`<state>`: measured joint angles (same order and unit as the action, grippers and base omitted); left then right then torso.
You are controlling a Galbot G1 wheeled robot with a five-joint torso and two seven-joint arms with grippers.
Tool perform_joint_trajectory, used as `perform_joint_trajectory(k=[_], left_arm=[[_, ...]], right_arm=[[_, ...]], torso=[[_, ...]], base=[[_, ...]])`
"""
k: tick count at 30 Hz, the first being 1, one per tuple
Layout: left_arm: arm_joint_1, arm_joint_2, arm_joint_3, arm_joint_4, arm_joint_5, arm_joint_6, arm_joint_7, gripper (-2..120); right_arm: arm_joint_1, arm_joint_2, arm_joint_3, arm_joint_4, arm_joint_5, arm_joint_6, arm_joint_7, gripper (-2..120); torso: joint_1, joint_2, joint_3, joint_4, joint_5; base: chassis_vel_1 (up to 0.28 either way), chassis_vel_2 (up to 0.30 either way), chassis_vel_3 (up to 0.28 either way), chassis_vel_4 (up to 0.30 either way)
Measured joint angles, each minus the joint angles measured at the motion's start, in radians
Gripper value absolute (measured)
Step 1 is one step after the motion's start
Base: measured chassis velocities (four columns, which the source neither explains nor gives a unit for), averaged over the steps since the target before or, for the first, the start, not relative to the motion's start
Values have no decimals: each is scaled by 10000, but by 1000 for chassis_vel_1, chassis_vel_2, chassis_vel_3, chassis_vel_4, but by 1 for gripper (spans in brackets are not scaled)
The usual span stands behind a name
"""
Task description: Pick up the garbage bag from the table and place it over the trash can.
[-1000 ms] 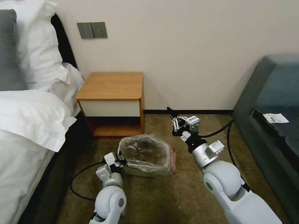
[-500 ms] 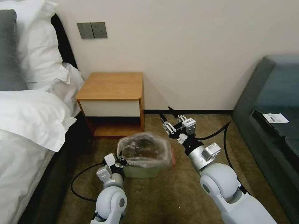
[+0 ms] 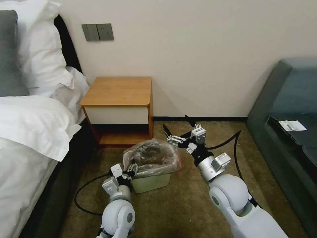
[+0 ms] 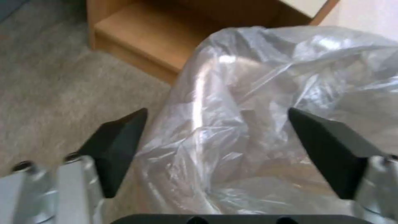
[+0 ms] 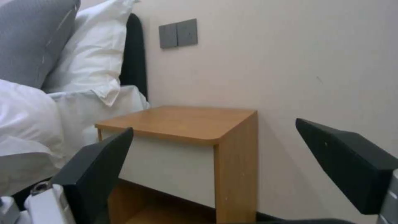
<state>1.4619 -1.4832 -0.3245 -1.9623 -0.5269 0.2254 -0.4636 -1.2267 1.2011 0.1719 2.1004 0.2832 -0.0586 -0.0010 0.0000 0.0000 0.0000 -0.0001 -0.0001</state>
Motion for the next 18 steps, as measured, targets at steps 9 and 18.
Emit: perform_joint_trajectory(k=[9, 18], left_arm=[[-13, 663, -46, -126, 128, -56, 300, 100], [464, 780, -213, -904, 1105, -483, 231, 100]], right_arm=[[-265, 248, 53, 29, -244, 81, -34, 100], [-395, 614, 241, -364, -607, 318, 175, 100]], torso=[[0, 0, 0, 0, -1], [0, 0, 0, 2, 1]], base=[[0, 0, 0, 0], [0, 0, 0, 0]])
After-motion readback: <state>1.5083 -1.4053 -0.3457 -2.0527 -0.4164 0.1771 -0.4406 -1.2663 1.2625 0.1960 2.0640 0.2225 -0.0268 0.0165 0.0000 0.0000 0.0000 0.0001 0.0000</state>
